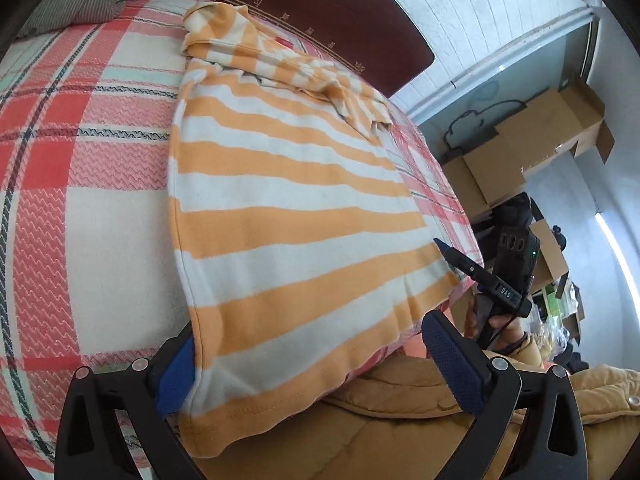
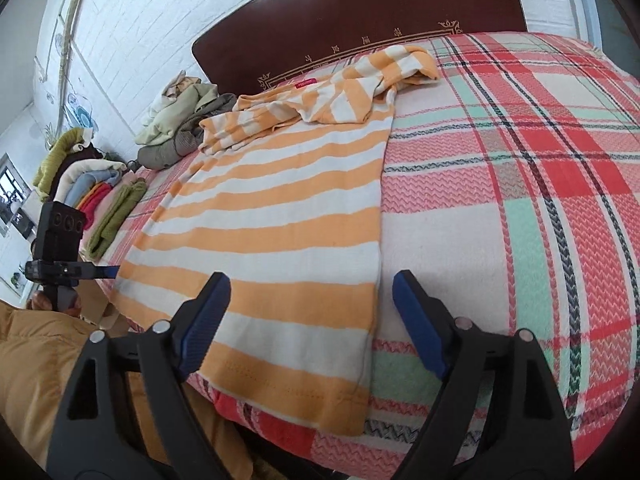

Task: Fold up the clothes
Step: 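Move the left tool to the shirt hem and grasp it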

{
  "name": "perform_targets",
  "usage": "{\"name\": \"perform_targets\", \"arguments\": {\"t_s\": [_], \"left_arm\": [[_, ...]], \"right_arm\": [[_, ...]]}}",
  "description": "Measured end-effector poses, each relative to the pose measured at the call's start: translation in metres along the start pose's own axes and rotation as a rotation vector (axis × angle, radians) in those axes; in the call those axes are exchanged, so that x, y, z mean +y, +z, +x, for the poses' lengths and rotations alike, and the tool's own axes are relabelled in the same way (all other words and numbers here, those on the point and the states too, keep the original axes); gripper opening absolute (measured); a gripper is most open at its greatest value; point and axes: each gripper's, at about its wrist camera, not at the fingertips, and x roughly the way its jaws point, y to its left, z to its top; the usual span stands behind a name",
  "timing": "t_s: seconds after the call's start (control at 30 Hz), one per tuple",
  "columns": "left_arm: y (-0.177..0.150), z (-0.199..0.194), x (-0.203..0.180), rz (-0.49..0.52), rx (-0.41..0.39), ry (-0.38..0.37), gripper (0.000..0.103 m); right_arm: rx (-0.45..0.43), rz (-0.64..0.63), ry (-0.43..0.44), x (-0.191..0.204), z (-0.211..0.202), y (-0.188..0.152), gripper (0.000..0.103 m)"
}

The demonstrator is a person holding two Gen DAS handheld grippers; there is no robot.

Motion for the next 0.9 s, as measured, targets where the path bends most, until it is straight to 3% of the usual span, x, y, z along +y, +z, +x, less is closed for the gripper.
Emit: {"name": "perform_targets", "arguments": {"t_s": [0.2,0.23,0.3,0.37,0.53,0.67,0.73,0.8,0.9], "left_arm": [[0.002,0.001,0.004,-0.035,0.001,-0.011,0.100],[0.002,0.000,0.005,-0.038,0.001,-0.008,0.093],[0.003,0.000,0.008,-0.049,0.009,0.013,0.069],[0.003,-0.001,0.012,-0.064,0.014,0.025,0.062],[0.003,0.001,0.010,-0.032,0.025,0.053,0.063],[0.004,0.006,0.002,0.019,0.020,0.095,0.063],[0.005,0.009,0.000,0.042,0.010,0.129,0.052],[0.006,0.009,0.003,0.037,0.009,0.171,0.026],[0.007,0.007,0.007,0.015,0.012,0.172,0.011]], "right_arm": [[0.043,0.029,0.103,0.001,-0.005,-0.006,0.080],[0.052,0.031,0.113,0.001,-0.005,-0.007,0.076],[0.069,0.036,0.130,-0.001,-0.006,-0.008,0.067],[0.071,0.063,0.158,-0.005,-0.006,-0.009,0.061],[0.075,0.075,0.161,-0.008,-0.007,-0.009,0.056],[0.093,-0.008,0.113,0.002,-0.006,-0.013,0.056],[0.086,-0.043,0.083,0.008,-0.004,-0.016,0.056],[0.081,-0.056,0.050,0.011,-0.003,-0.017,0.054],[0.086,-0.027,-0.011,0.004,-0.004,-0.016,0.023]]}}
